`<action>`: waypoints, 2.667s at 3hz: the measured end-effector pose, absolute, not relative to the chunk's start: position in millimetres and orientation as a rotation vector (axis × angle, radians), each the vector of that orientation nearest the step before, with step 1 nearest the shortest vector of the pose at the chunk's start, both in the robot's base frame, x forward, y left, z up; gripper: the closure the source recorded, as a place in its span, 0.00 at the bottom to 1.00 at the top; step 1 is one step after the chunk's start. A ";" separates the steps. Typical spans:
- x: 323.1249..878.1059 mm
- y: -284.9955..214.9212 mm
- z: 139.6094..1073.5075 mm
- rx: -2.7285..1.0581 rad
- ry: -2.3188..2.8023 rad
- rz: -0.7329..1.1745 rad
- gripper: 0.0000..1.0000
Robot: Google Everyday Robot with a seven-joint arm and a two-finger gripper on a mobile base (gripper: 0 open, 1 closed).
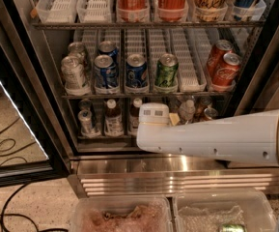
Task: Pick 7up can from bottom shelf of fridge
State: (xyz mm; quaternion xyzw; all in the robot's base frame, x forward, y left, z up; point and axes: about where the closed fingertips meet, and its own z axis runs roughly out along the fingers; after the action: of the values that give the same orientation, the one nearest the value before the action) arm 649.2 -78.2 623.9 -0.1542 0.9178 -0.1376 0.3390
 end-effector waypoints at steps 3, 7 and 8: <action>657.1 -72.4 619.0 -0.381 2.369 -0.354 0.31; 674.0 -37.1 612.1 -0.536 2.349 -0.352 0.24; 674.0 -37.1 612.1 -0.537 2.349 -0.352 0.29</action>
Offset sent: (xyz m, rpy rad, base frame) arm 0.0076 0.0028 -0.0042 0.0372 -0.0472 -0.0430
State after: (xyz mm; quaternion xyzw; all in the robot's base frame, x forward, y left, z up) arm 674.0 -37.1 612.1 -0.2067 0.9051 -0.1357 0.3460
